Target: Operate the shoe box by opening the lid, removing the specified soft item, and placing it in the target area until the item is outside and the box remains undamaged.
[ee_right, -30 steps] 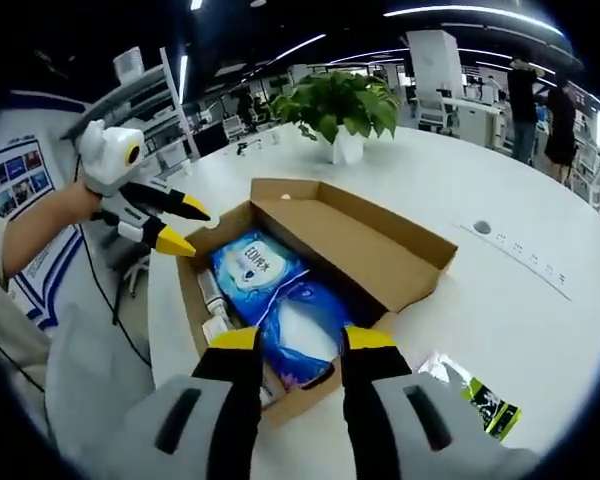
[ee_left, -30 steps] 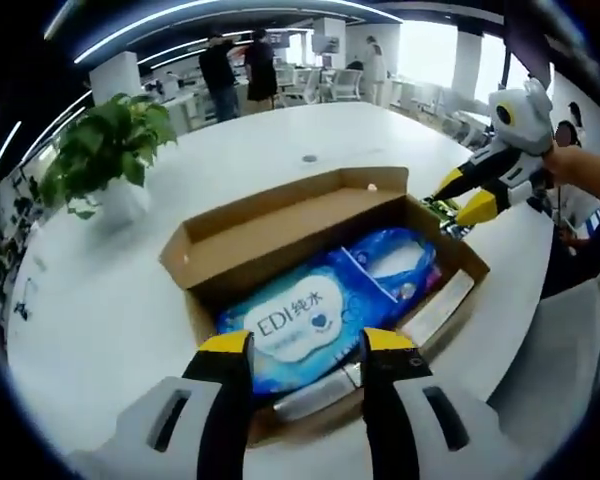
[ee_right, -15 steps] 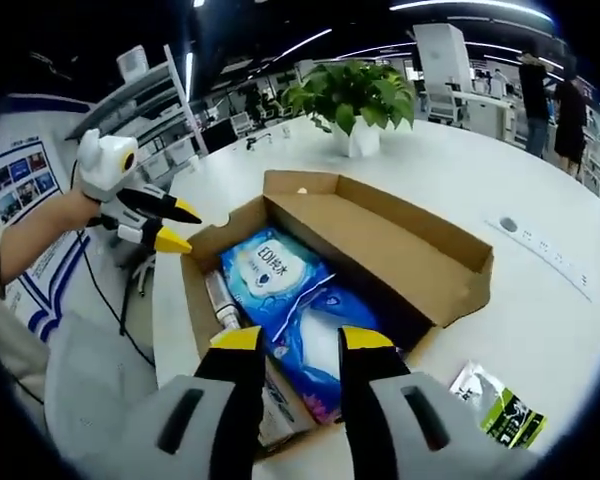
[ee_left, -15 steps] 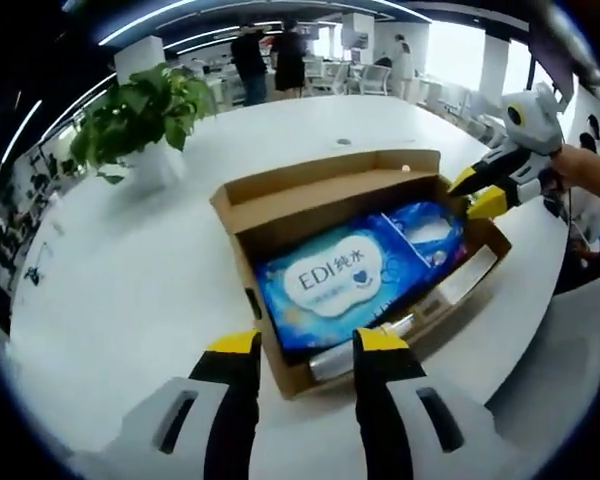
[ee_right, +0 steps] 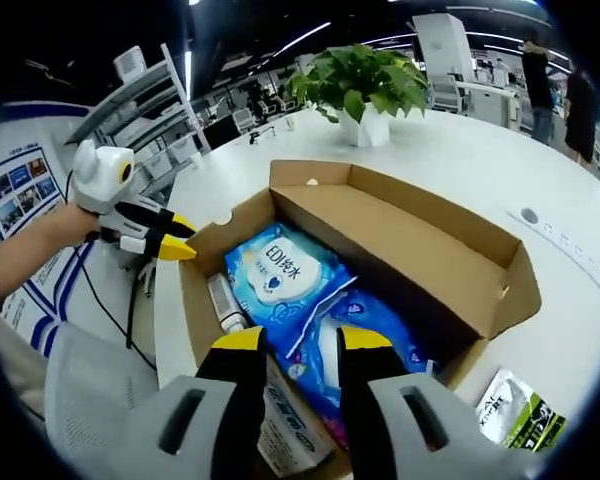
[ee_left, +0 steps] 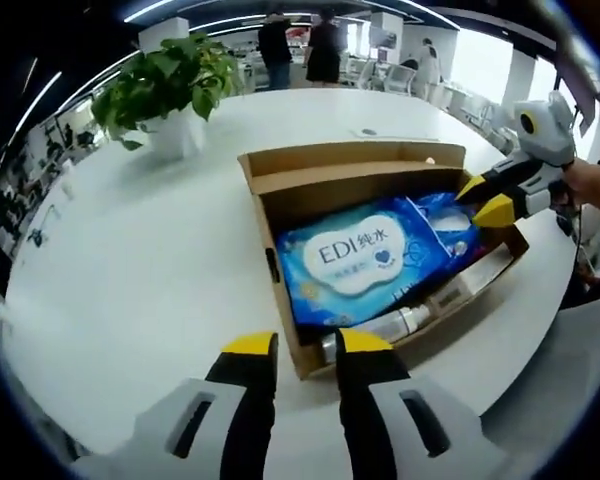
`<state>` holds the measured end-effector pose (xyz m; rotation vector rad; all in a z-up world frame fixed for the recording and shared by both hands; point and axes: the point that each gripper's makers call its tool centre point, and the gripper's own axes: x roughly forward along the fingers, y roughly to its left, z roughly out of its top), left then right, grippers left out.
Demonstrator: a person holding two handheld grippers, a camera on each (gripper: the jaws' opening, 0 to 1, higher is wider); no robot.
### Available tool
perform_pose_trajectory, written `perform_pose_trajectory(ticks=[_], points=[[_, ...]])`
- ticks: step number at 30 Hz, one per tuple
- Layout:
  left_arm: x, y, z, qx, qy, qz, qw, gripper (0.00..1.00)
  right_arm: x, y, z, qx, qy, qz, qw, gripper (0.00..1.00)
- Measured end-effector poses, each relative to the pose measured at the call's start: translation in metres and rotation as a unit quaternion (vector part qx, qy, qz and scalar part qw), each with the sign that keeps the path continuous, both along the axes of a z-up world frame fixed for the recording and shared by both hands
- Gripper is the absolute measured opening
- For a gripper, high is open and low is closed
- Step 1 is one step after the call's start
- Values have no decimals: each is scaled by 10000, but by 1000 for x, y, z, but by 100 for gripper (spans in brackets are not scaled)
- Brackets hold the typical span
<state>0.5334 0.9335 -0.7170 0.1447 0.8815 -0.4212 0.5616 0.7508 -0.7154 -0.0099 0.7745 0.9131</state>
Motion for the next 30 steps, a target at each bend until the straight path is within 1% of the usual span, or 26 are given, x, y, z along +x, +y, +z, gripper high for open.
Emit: perform_pose_trajectory(ticks=[1,5,8,16,22,24,27,30], points=[[0,1,-1,6,11,18,10000,13,0,2,-1,-6,9,6,10000,26],[1,3,-3,-18,11,129,9999,9,3,7,-5,-25,27,12,10000,26],[2,6,-3,25,-6,161,9999,5,6,8,-8,-51,16,-9,10000,26],[3,7,-5,-135,75,251,9996,4,10,17,-18,-51,142,11,9999,25],[2,7,-5,-139,98,246,9996,4,14,24,-22,-30,212,11,9998,25],[2,7,-5,-144,97,254,9995,4,15,26,-24,-19,270,-4,9996,25],[2,7,-5,-145,96,261,9995,4,17,28,-31,28,478,-67,9988,24],[2,7,-5,-145,94,264,9995,4,19,31,-33,135,581,-134,9981,22]])
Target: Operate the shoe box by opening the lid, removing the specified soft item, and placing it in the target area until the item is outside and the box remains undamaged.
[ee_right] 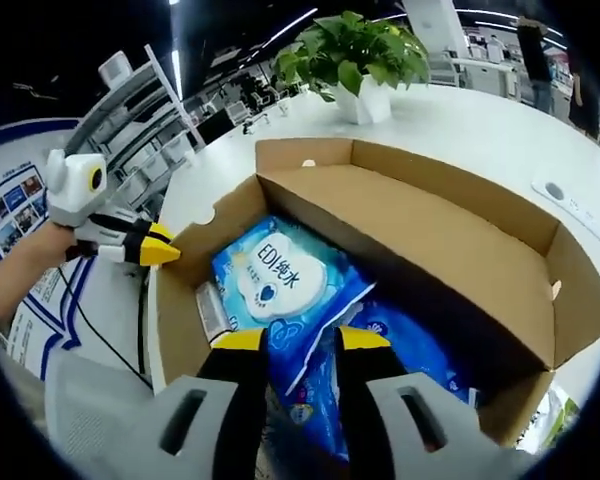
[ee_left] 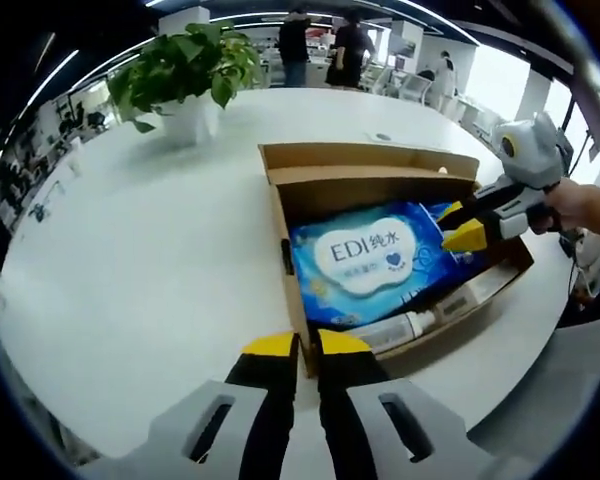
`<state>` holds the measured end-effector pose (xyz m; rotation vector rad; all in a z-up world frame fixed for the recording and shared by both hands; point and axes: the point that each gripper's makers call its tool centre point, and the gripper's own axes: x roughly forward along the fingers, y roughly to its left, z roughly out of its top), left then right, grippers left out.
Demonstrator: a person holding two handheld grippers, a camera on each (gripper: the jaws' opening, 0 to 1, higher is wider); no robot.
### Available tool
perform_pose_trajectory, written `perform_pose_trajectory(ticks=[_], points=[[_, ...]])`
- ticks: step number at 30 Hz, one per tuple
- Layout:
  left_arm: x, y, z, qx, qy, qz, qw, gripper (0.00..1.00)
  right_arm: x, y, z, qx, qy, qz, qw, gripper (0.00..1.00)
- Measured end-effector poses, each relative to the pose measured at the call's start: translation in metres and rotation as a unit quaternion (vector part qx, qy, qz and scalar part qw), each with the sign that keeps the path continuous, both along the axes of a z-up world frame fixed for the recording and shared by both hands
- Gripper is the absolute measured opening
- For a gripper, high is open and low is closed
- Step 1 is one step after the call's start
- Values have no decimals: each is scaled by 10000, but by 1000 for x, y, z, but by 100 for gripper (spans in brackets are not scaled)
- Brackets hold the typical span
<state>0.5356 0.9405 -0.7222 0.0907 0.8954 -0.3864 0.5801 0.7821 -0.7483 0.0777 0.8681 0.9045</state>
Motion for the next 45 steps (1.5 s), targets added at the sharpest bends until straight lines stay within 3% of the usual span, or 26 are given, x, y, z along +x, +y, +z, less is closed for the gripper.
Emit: perform_pose_trajectory(ticks=[13,17,19,22,45], points=[[0,0,0,-34,-1,50,10000,4,2,15,-14,32,347,-187,9992,18],[0,0,0,-31,0,55,10000,4,8,8,-17,-112,374,-392,9985,7],[1,0,0,-20,4,46,10000,4,8,8,-16,43,612,-603,9963,5],[1,0,-1,-40,4,51,10000,4,8,5,-14,86,709,-743,9947,2],[1,-1,1,-22,37,-70,10000,5,-2,-21,7,247,747,-1105,9908,0]])
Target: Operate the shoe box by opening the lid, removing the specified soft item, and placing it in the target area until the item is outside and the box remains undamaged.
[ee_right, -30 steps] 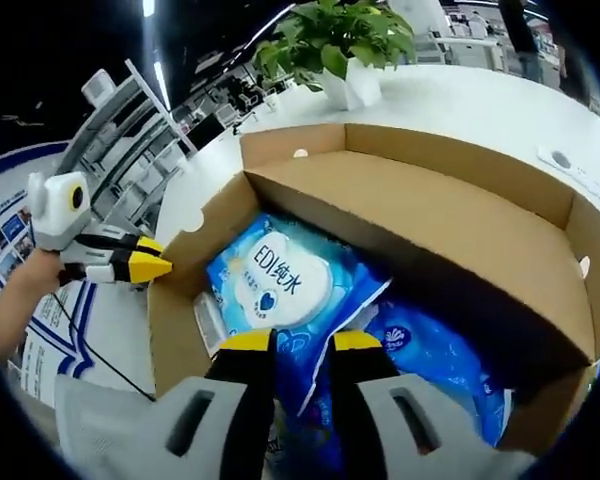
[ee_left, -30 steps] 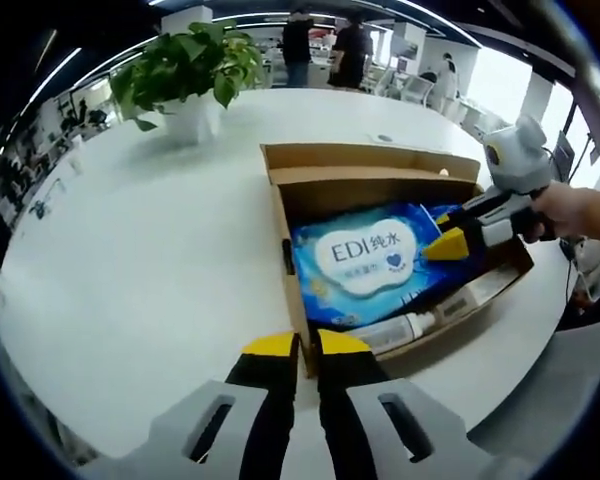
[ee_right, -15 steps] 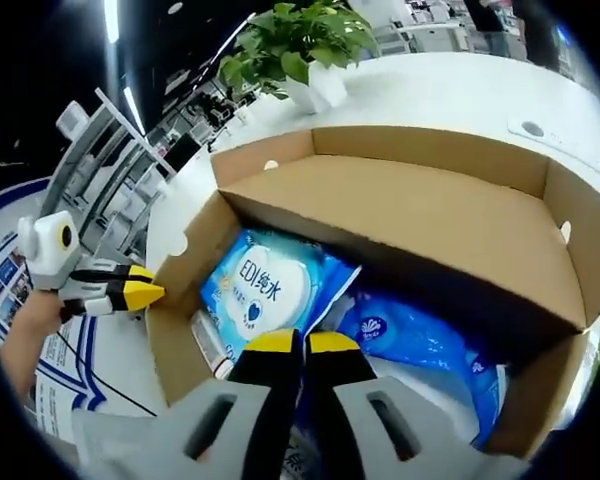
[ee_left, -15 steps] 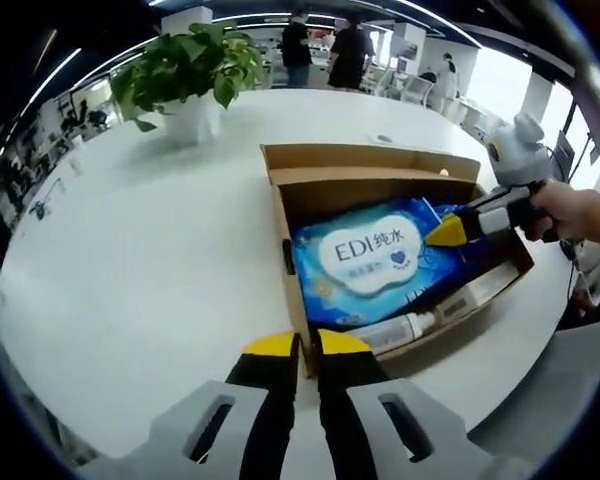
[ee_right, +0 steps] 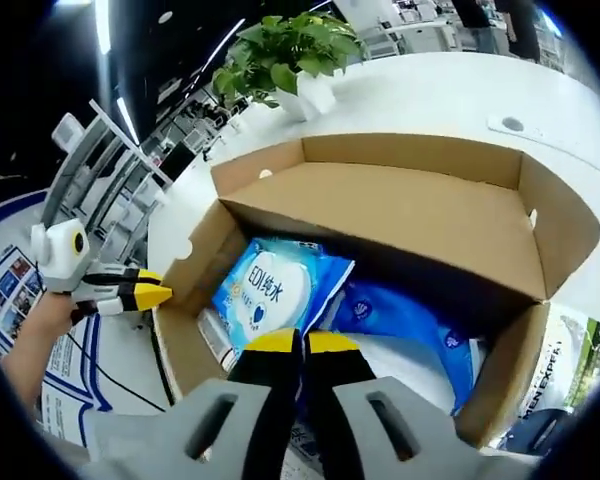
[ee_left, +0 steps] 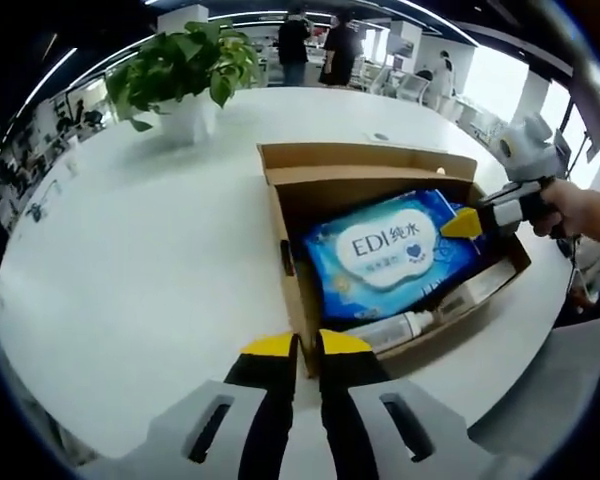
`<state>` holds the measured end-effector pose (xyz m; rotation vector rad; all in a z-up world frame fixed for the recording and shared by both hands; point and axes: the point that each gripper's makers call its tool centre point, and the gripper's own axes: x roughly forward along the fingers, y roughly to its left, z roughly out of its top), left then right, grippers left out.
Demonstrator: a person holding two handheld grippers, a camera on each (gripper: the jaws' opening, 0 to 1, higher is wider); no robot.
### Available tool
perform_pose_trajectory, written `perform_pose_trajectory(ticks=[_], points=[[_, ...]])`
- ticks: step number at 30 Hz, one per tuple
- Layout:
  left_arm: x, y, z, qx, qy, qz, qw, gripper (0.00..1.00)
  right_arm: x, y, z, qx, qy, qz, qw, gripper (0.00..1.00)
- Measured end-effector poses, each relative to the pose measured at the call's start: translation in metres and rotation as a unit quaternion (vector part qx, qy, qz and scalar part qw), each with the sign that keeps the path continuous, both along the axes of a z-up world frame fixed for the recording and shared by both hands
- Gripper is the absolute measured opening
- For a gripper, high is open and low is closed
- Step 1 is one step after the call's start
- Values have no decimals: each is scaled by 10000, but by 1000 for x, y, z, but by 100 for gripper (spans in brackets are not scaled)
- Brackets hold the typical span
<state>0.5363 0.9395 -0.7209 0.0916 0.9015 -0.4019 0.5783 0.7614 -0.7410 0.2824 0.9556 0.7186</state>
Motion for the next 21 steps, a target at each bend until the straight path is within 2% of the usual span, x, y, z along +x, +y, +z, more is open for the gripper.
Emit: perform_pose_trajectory(ticks=[11,15,17,21], points=[[17,-9,22,131,-430,-161,9989,17,-7,-15,7,-103,-176,19,9998,0],[25,-12,27,298,-571,-250,9976,23,-7,-21,8,-175,-243,43,9995,0],[29,-17,31,406,-718,-390,9958,24,-8,-23,9,-187,-259,37,9995,0],[33,-31,35,325,-752,-480,9955,25,-8,-30,7,-186,-235,-22,9995,0]])
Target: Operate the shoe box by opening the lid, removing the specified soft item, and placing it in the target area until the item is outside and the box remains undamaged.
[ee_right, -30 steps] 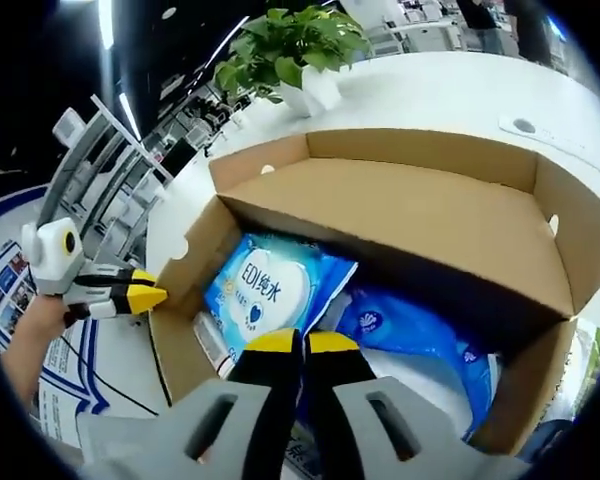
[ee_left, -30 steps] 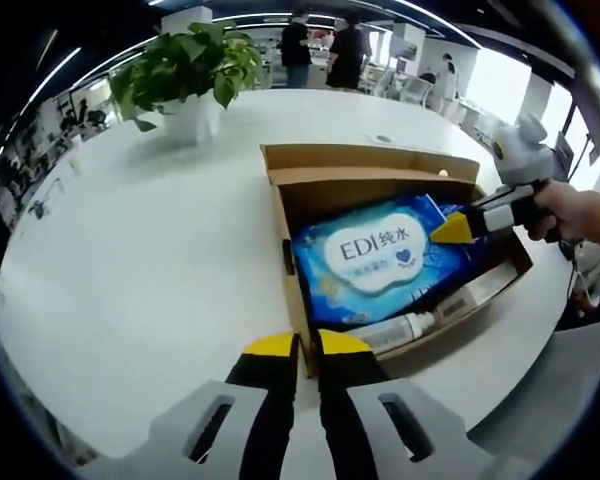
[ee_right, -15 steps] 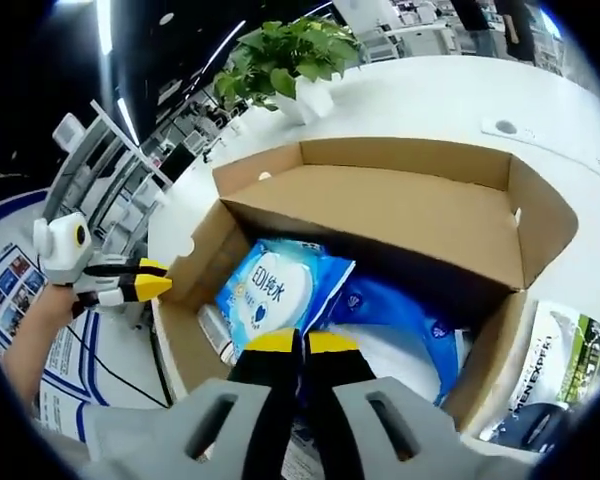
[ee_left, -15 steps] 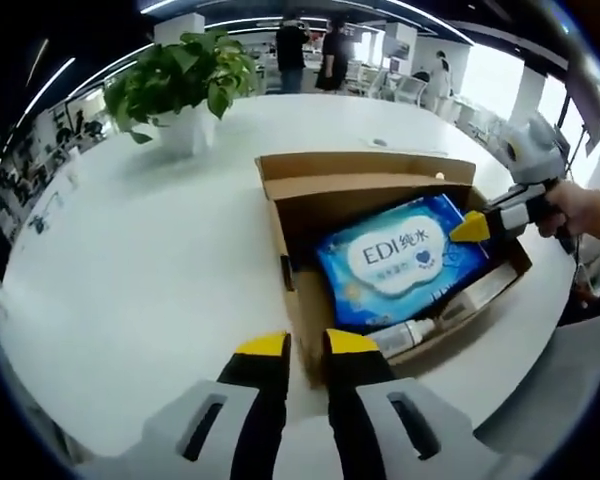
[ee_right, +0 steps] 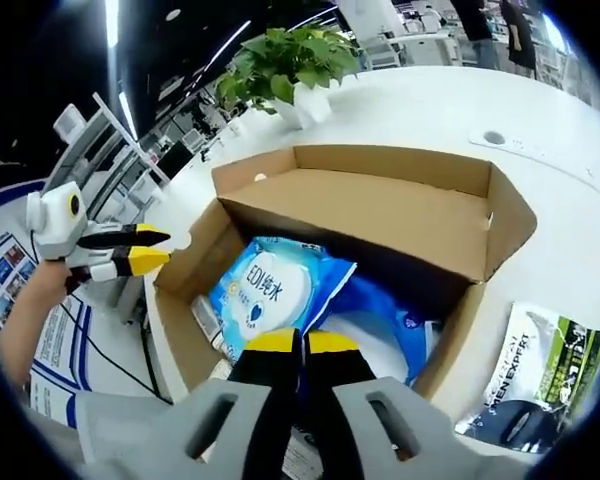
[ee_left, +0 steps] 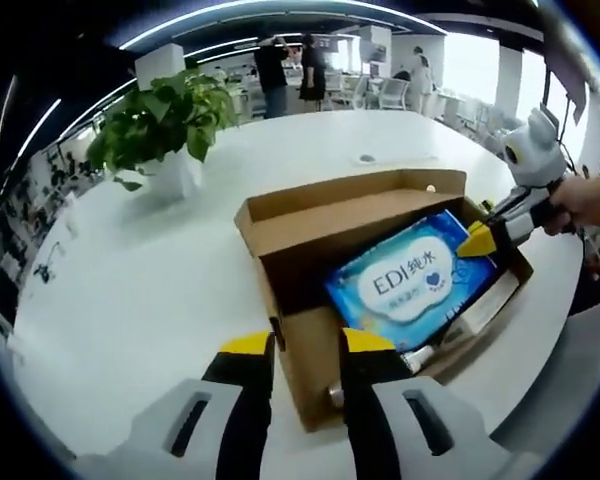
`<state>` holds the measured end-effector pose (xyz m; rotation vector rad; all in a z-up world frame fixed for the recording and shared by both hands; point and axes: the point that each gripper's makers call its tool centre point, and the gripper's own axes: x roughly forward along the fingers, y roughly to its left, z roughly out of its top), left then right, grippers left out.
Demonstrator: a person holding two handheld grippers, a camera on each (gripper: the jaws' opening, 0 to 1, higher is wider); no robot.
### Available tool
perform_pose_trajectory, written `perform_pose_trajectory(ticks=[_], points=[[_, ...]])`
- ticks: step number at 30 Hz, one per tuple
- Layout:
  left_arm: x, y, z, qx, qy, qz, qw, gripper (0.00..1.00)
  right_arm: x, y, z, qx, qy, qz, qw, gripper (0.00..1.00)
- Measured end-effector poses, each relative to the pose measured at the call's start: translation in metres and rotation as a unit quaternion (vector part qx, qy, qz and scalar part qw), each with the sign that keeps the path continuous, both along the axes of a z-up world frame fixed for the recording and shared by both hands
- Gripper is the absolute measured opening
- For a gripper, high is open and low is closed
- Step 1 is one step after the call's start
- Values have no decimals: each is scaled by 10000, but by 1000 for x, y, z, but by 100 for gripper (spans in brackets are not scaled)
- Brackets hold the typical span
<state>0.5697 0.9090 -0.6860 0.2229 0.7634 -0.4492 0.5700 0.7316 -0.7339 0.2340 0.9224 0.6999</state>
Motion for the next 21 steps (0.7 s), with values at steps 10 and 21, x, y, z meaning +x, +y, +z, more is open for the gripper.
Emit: perform_pose_trajectory(ticks=[10,21], points=[[4,-32,-15,-23,302,-460,9985,23,0,-10,3,-124,-94,28,9999,0],[-7,-56,-45,-388,1151,-662,9904,24,0,-21,3,-338,-242,123,9991,0]])
